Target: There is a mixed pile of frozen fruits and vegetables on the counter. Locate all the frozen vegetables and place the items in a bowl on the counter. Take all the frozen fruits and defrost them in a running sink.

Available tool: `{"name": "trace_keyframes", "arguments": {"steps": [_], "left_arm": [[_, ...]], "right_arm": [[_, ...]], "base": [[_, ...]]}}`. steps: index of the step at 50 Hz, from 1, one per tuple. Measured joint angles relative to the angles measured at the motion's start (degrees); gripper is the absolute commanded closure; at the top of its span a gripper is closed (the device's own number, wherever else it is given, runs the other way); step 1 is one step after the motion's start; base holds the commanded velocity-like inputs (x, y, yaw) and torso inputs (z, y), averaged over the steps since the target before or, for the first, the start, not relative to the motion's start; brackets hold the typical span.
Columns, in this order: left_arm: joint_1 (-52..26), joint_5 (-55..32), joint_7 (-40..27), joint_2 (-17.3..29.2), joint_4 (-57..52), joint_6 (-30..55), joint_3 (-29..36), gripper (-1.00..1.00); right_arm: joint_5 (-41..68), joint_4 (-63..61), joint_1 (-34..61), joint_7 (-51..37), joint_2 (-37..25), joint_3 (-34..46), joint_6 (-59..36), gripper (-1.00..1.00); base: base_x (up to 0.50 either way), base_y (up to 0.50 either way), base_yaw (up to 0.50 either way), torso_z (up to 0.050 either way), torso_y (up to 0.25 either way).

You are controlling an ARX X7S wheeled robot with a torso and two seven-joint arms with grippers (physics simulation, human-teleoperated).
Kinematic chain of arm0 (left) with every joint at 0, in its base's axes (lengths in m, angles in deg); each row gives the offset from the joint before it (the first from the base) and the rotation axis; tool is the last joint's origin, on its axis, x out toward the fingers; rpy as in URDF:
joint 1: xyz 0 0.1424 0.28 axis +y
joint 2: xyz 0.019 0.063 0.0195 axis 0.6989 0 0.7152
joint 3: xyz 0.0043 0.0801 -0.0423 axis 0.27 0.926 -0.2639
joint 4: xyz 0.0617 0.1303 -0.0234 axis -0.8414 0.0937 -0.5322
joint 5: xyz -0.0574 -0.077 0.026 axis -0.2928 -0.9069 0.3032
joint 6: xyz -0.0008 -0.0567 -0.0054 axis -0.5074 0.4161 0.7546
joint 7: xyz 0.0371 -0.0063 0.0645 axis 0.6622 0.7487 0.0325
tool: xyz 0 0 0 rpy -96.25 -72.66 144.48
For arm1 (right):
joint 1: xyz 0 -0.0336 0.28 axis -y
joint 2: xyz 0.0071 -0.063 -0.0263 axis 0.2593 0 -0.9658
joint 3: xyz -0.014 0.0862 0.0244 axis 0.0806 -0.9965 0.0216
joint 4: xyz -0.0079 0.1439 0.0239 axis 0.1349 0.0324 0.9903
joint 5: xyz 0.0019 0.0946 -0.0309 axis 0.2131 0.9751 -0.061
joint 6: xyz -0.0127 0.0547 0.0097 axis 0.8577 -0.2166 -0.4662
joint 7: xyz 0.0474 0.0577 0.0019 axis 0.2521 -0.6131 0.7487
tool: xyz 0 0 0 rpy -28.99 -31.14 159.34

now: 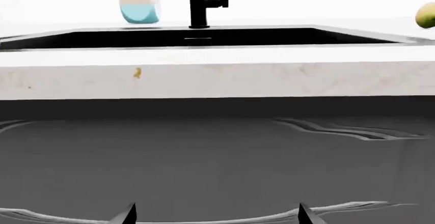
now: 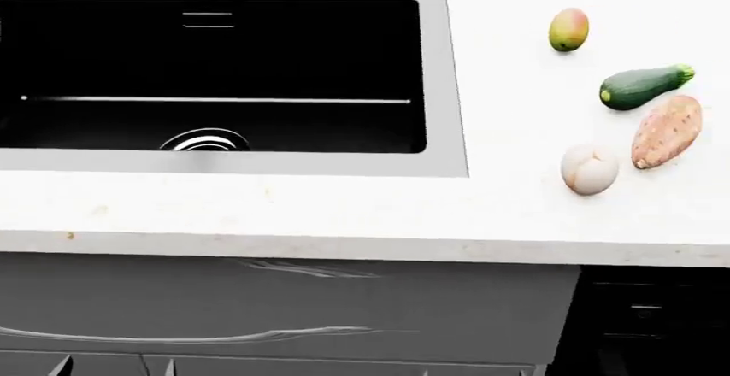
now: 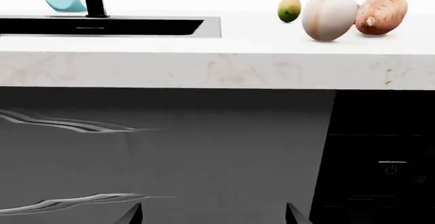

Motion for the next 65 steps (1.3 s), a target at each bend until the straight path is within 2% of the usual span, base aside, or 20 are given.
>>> {"name": "trace_keyframes", "arguments": {"steps": [36, 60, 65], "left_arm": [[-0.24, -2.45, -2.8, 2.2, -0.27, 0.1, 2.45, -1.0], [-0.3, -3.94, -3.85, 3.37, -0.51, 0.23, 3.65, -1.0], [0.03, -4.74, -3.42, 3.63, -0.8, -1.25, 3.72, -1.0]], "right_arm": [[2.79, -0.01, 0.14, -2.79, -2.09, 2.25, -0.21, -1.0], [3.62, -0.15, 0.1, -4.24, -3.19, 3.7, 0.27, -1.0], [3.66, -0.29, 0.02, -4.61, -3.38, 3.98, 0.38, -1.0]], "base": [[0.05, -0.49, 0.0, 0.0, 0.0], [0.01, -0.04, 0.0, 0.0, 0.0], [0.0, 0.0, 0.0, 0.046, 0.0]]}}
